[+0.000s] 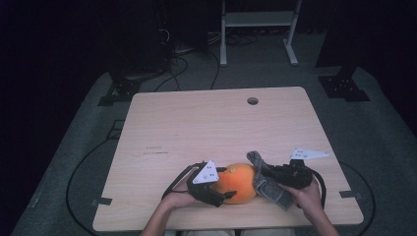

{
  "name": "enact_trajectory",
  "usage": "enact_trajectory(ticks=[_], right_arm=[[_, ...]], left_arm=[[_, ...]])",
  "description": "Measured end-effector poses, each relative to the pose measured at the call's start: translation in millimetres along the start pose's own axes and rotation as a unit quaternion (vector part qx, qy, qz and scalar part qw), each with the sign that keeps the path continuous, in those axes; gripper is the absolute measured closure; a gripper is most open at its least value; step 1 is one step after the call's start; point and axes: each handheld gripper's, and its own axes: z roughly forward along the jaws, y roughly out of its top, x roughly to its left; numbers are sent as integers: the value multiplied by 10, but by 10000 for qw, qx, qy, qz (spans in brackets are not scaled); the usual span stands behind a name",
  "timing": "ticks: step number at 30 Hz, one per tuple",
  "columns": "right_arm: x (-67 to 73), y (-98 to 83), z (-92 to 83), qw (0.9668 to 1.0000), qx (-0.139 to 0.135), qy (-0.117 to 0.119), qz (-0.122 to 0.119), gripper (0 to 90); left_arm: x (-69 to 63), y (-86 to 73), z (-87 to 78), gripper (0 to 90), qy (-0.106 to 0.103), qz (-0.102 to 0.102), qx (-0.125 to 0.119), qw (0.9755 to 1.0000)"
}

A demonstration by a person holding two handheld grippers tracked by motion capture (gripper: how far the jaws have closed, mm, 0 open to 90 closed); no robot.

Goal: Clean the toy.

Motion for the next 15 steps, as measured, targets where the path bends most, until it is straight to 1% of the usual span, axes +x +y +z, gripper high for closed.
enact_trajectory(ticks=[1, 2, 3, 4, 6, 8, 9, 10, 12, 13, 14, 15], right_arm=[[0, 0, 0, 10000, 0, 0, 0, 766], [56, 59, 30, 9998, 12, 12, -205, 765], [53, 49, 49, 9994, 112, -77, -307, 765], [34, 31, 65, 9991, 193, -145, -352, 766], [-49, -28, 78, 9985, 396, -290, -234, 766], [-101, -74, 79, 9960, 624, -596, -237, 766], [-105, -88, 79, 9952, 675, -662, -249, 766], [-84, -82, 68, 9957, 613, -651, -245, 766], [2, -18, 32, 9975, 343, -512, -350, 764], [50, 16, 20, 9977, 242, -436, -468, 763], [89, 36, 18, 9973, 213, -407, -568, 763], [109, 36, 28, 9968, 253, -409, -635, 763]], left_arm=[[0, 0, 0, 213, 0, 0, 0, 10000], [-13, 5, 11, 210, -29, 36, 4, 10000], [-16, 4, 11, 209, -35, 56, 3, 10000], [-20, 4, 10, 209, -43, 81, 13, 10000], [-27, 2, 8, 207, -47, 102, 8, 9999], [-23, -3, 2, 205, -63, 97, 4, 9999], [-22, -5, -1, 204, -69, 97, 1, 9999], [-24, -6, -2, 202, -72, 104, 4, 9999], [-40, -5, 3, 193, -79, 146, 4, 9999], [-47, -5, 2, 188, -87, 206, 27, 9997], [-57, -6, 2, 182, -103, 240, 35, 9997], [-63, -8, 1, 180, -119, 286, 29, 9995]])
